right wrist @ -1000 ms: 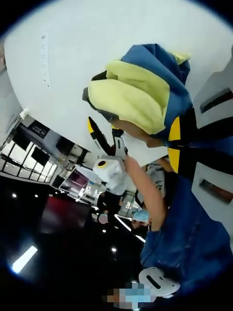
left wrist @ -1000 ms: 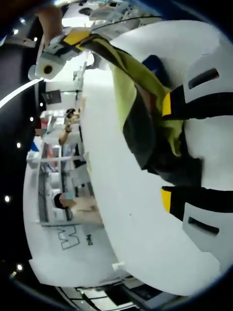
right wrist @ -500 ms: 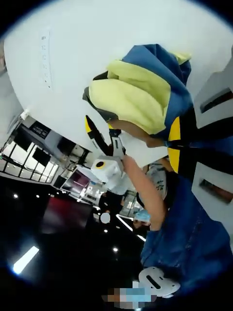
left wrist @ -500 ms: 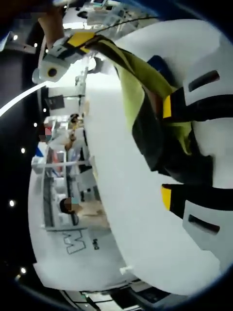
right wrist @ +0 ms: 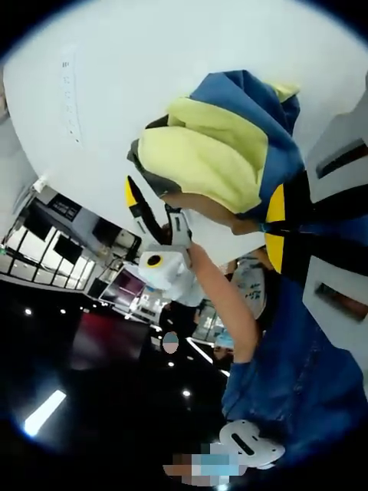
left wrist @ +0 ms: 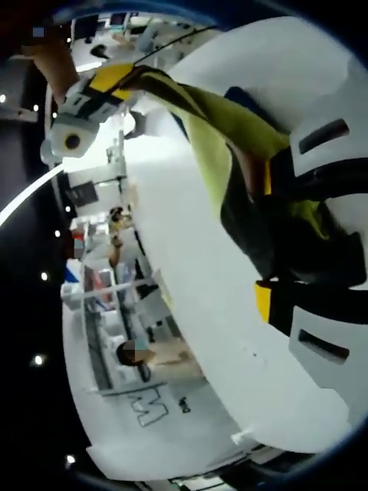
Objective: Fold the garment on the visible template until the final outline fits inside the template.
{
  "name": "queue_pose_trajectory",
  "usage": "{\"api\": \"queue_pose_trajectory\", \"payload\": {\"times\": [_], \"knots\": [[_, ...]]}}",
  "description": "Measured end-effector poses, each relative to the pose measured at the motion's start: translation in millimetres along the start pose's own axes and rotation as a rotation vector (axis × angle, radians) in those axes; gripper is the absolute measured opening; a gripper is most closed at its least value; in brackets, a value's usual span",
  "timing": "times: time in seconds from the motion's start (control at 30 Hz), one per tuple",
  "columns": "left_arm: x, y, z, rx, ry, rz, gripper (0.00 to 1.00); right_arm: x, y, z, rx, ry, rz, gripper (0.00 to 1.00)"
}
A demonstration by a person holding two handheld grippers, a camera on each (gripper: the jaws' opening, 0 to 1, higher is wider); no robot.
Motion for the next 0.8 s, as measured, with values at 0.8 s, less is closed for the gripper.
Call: {"api": "queue_pose_trajectory", "payload": {"times": [0.8], "knots": [[-0.3,-2.6,-4.9,-0.034,-0.029,-0.060,0.05,1.3,-1.1,3.9,0.033,-0.004,-0.006,0.00]]}}
Point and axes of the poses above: the point that each gripper's makers call its tool centre point, and the gripper's own axes: z roughly backward along the fingers, x roughly to its right, y roughly out of its top, the point moved 10 cm from there along z, roughly backward along the fingers, and after that the axes turned 11 degrees about y, right-handed, at the moved point
